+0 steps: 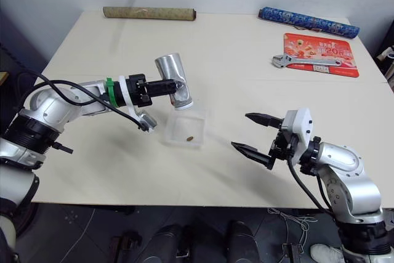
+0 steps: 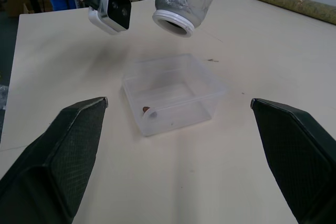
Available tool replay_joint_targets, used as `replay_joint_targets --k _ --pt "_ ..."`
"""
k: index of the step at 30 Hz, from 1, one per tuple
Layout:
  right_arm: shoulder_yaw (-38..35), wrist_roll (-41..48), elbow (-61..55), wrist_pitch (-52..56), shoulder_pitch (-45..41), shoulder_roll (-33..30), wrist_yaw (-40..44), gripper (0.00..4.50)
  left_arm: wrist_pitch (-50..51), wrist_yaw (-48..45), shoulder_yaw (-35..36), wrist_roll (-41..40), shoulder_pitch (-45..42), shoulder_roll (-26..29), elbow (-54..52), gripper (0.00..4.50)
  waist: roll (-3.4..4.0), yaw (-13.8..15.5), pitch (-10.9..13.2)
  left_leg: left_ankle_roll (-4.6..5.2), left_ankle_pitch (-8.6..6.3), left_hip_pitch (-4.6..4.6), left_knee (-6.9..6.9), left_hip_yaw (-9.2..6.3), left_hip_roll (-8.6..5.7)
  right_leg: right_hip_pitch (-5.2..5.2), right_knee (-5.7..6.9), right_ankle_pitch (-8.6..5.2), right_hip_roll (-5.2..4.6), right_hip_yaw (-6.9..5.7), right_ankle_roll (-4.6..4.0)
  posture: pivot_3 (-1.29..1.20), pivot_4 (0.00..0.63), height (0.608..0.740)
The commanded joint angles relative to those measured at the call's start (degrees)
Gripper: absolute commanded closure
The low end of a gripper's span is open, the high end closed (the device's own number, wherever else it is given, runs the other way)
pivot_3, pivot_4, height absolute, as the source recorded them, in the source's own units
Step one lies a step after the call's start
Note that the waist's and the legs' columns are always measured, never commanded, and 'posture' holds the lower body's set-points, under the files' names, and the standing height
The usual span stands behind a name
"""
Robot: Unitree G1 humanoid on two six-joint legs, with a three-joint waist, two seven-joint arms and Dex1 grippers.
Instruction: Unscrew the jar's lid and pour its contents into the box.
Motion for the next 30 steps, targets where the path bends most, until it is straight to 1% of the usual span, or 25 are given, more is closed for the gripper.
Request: replay_joint_targets --k 1,4,5,6,7,8,9,10,11,12,13,14,15,16,19,20,21,22,24,25,29,30 --pt "-0.46 0.26 -0.29 -0.26 -0.29 0.33 -0.27 0.02 -0.06 0.77 0.14 -1.58 -0.57 1.61 -1.29 2.13 0.00 0.00 0.00 -0.01 0.01 0.00 0.00 0.00 0.00 0.00 0.01 0.00 0.00 0.00 0.00 0.00 0.150 0.740" --pt "-0.59 0.16 0.12 -0.67 -0.09 0.49 -0.20 0.02 -3.73 -2.55 1.87 -8.22 -0.08 1.25 0.38 2.13 -0.01 -0.02 -0.01 -0.01 0.02 0.01 0.02 0.00 0.00 0.00 0.04 0.00 -0.01 0.00 0.00 0.00 0.150 0.740" --pt "-0.82 0.49 0.34 -0.78 -0.01 0.85 -0.31 0.02 -8.65 -7.91 3.67 -18.39 0.77 0.63 3.53 2.13 -0.01 -0.02 -0.01 -0.01 0.02 0.01 0.03 0.00 0.00 0.00 0.05 0.00 -0.01 0.01 0.00 0.00 0.150 0.740" --pt "-1.02 0.74 0.52 -0.84 0.04 1.11 -0.34 0.02 -12.08 -11.99 4.86 -25.84 1.36 0.20 5.71 2.13 -0.02 -0.03 -0.01 -0.01 0.02 0.01 0.04 -0.01 0.00 0.00 0.05 0.00 -0.02 0.01 0.00 0.00 0.150 0.740" --pt "-1.26 0.99 0.67 -0.89 0.11 1.33 -0.32 0.02 -14.53 -15.95 6.25 -33.28 2.34 -0.10 7.26 2.13 -0.02 -0.09 -0.01 -0.01 0.02 0.03 0.06 -0.01 0.01 0.00 0.10 0.00 -0.04 0.02 0.00 0.00 0.150 0.740" --pt "-1.48 1.12 0.86 -1.00 0.15 1.51 -0.26 0.02 -15.82 -23.14 7.47 -43.91 3.87 -0.79 8.88 2.13 -0.02 -0.11 -0.01 -0.03 0.03 0.04 0.09 -0.04 0.03 0.00 0.11 0.00 -0.07 0.00 0.00 0.00 0.150 0.740" --pt "-1.66 1.22 1.11 -1.26 0.20 1.66 0.00 0.02 -13.72 -31.44 9.18 -55.48 6.35 -1.37 8.59 2.13 -0.02 -0.22 -0.01 -0.03 0.03 0.04 0.12 -0.06 0.03 0.01 0.13 0.00 -0.07 -0.01 0.00 0.00 0.150 0.740" --pt "-1.76 1.15 1.61 -1.94 0.13 1.99 0.39 0.02 -7.92 -42.01 11.63 -69.54 9.87 -2.37 6.43 2.13 -0.02 -0.32 -0.01 -0.05 0.04 0.04 0.15 -0.05 0.03 0.00 0.15 0.00 -0.08 0.00 0.00 0.00 0.150 0.740" --pt "-1.87 1.09 1.97 -2.44 0.09 2.21 0.72 0.02 -3.39 -49.58 13.48 -78.95 12.30 -3.09 4.46 2.13 -0.02 -0.45 -0.01 -0.05 0.04 0.05 0.21 -0.09 0.04 0.01 0.25 0.00 -0.08 -0.01 0.00 0.00 0.150 0.740" --pt "-1.94 1.04 2.37 -2.99 0.04 2.42 1.15 0.02 -0.50 -53.15 15.54 -83.45 13.77 -3.53 2.65 2.13 -0.01 -0.63 -0.01 -0.06 0.04 0.05 0.28 -0.10 0.04 0.02 0.28 0.00 -0.08 -0.01 -0.01 0.00 0.150 0.740" --pt "-1.77 0.81 3.05 -4.18 0.00 2.76 2.09 0.02 5.17 -57.70 18.42 -89.96 15.65 -4.34 0.57 2.13 -0.01 -0.83 0.00 -0.07 0.03 0.03 0.42 -0.15 0.06 0.01 0.43 -0.01 -0.08 -0.03 -0.02 0.00 0.150 0.740" --pt "-1.64 0.79 3.66 -5.38 -0.11 3.19 3.02 0.02 9.34 -60.79 20.95 -94.59 17.13 -4.83 -0.88 2.13 -0.01 -0.96 0.00 -0.10 0.01 -0.01 0.56 -0.17 0.10 0.05 0.43 -0.01 -0.02 -0.05 -0.02 0.00 0.150 0.740" --pt "-1.59 0.82 4.12 -6.29 -0.15 3.47 3.73 0.02 12.72 -63.24 22.92 -97.86 18.31 -5.23 -2.32 2.13 -0.02 -1.10 0.00 -0.10 0.01 -0.01 0.64 -0.17 0.10 0.09 0.44 -0.01 -0.01 -0.04 -0.02 0.00 0.150 0.740" --pt "-1.62 1.03 4.57 -7.05 -0.27 3.88 4.28 0.02 18.37 -65.61 25.27 -102.26 19.94 -5.86 -4.11 2.13 -0.02 -1.24 0.00 -0.09 0.01 -0.01 0.76 -0.18 0.11 0.12 0.50 -0.01 0.00 -0.04 -0.02 0.00 0.150 0.740" --pt "-1.72 0.65 6.10 -11.67 -1.42 6.43 5.24 0.02 34.81 -66.99 34.72 -114.30 25.49 -7.76 -6.44 2.13 -0.02 -1.56 -0.01 -0.06 0.03 0.13 0.87 -0.16 0.10 0.25 0.62 0.01 0.00 0.05 0.02 0.00 0.150 0.740" --pt "-1.81 0.72 6.32 -12.77 -1.54 6.95 5.59 0.02 38.41 -67.04 36.77 -116.24 26.49 -8.20 -7.38 2.13 -0.02 -1.68 -0.01 -0.07 0.04 0.20 0.86 -0.15 0.10 0.28 0.64 0.02 0.00 0.10 0.02 0.00 0.150 0.740" --pt "-1.63 0.72 6.29 -13.96 -1.62 7.77 5.85 0.02 40.32 -66.62 41.72 -120.28 28.43 -9.41 -7.33 2.13 -0.02 -1.80 -0.01 -0.08 0.04 0.25 0.85 -0.14 0.11 0.29 0.67 0.02 0.01 0.12 0.02 0.00 0.150 0.740" --pt "-1.38 0.72 6.30 -14.86 -1.58 8.43 6.11 0.02 41.94 -66.02 46.34 -123.70 30.03 -10.53 -7.06 2.13 -0.02 -1.90 -0.01 -0.11 0.05 0.26 0.84 -0.14 0.14 0.29 0.68 0.02 0.03 0.13 0.02 0.00 0.150 0.740" --pt "-0.90 -0.44 6.76 -18.13 -1.64 9.12 7.30 0.02 43.61 -65.32 53.28 -127.76 32.61 -12.27 -6.47 2.13 -0.03 -1.94 -0.01 -0.16 0.03 0.31 0.82 -0.13 0.17 0.27 0.74 0.01 0.04 0.17 0.02 0.00 0.150 0.740" --pt "-0.74 -0.96 7.14 -19.14 -1.86 9.15 7.70 0.02 43.67 -65.26 55.35 -127.89 33.64 -12.68 -5.14 2.13 -0.05 -1.87 -0.02 -0.17 0.02 0.30 0.82 -0.15 0.18 0.27 0.74 0.01 0.04 0.15 0.02 0.00 0.150 0.740" --pt "-0.38 -1.38 8.76 -21.11 -3.14 9.33 8.47 0.02 38.90 -69.78 59.03 -125.77 36.70 -14.25 1.59 2.13 -0.06 -1.55 -0.03 -0.16 0.02 0.33 0.82 -0.10 0.12 0.28 0.72 0.02 0.03 0.18 0.00 0.00 0.150 0.740" --pt "-0.13 -1.44 8.98 -20.96 -3.15 9.15 8.67 0.02 35.89 -70.88 59.82 -125.07 36.92 -15.13 3.72 2.13 -0.08 -1.30 -0.04 -0.16 0.02 0.34 0.82 -0.10 0.11 0.30 0.73 0.02 0.02 0.18 0.00 0.00 0.150 0.740"
